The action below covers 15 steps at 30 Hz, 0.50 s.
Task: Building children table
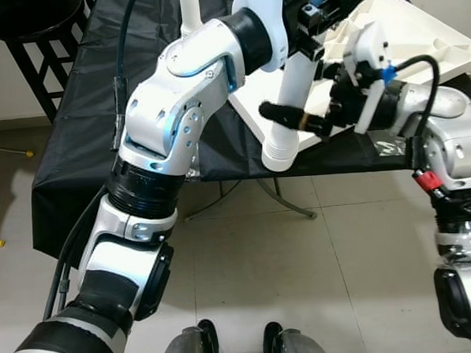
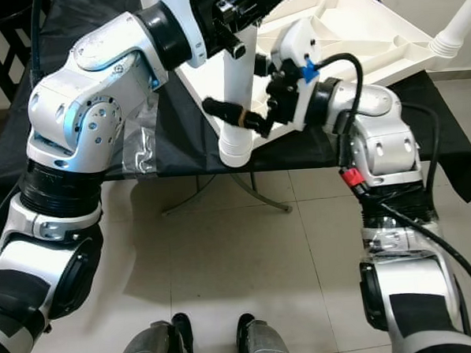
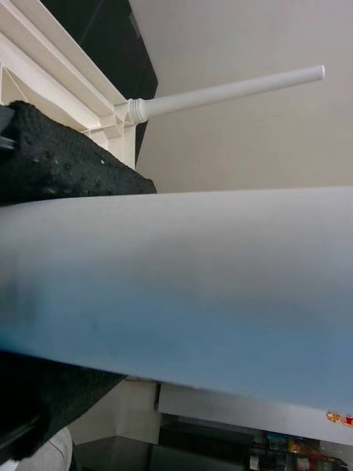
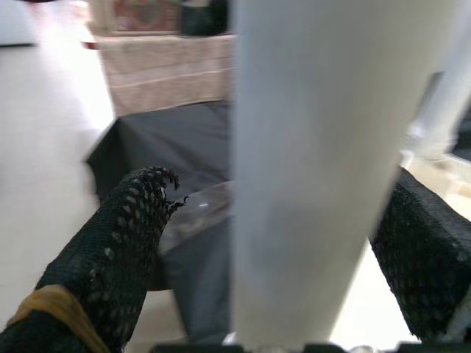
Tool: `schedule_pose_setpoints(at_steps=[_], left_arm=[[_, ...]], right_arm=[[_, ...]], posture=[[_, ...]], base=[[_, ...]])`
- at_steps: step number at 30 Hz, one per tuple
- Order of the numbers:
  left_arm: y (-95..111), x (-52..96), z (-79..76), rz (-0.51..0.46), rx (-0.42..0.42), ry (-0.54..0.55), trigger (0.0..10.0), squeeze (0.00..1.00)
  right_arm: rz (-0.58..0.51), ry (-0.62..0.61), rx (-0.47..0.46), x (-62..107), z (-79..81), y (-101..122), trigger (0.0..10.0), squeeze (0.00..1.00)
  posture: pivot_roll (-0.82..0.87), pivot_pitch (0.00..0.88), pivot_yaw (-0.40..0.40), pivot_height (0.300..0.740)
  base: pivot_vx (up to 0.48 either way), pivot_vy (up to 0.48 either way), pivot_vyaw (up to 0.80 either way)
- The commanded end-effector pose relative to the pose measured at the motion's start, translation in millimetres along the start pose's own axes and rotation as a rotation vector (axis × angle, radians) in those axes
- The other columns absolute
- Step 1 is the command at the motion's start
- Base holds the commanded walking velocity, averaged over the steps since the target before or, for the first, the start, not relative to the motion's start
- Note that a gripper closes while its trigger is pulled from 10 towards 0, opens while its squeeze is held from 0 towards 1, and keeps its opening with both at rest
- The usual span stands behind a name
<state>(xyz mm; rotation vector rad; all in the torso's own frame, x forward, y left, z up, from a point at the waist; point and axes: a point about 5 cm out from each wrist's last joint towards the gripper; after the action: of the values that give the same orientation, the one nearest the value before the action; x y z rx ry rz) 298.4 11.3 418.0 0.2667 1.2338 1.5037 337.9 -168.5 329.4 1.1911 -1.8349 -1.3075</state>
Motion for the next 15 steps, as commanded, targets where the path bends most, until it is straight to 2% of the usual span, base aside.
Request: schedule_pose_setpoints(at_steps=[1,7,8,15], left_arm=[[2.3,-3.9,-12.7,-0.001,-0.015,-0.084,0.0,0.00],[2.6,-3.7,-13.0,-0.001,-0.013,-0.088,0.0,0.00],[2.8,-3.4,-13.0,-0.001,-0.011,-0.090,0.0,0.00],[3.5,-2.3,-12.9,0.004,-0.008,-0.101,0.0,0.00]], right_arm=[[0.021,0.040,-0.022,0.7,1.9,-7.9,10.0,0.00],[0.024,0.035,-0.013,0.1,-3.5,-11.2,9.6,0.00],[0.022,0.024,-0.002,-0.9,-7.0,-11.6,0.0,0.00],[0.001,0.049,0.025,-3.6,-12.6,-8.3,0.0,0.00]], posture=[[0.04,0.251,-0.001,0.740],[0.04,0.254,0.002,0.740],[0.05,0.256,0.001,0.740],[0.05,0.261,0.005,0.740]], base=[[0.000,0.000,0.00],[0.000,0.000,0.00],[0.000,0.000,0.00],[0.000,0.000,0.00]])
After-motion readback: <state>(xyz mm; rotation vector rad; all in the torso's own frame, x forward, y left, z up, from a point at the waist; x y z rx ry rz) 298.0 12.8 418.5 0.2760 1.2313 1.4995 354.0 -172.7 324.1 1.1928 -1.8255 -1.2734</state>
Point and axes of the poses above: a point about 5 cm out from each wrist's last joint towards the gripper, its own x axis pointing back from the gripper into the wrist, its own y axis along the axis of the wrist's last joint, z = x × y, and after that the axes turned 4 degrees about -x, right-handed
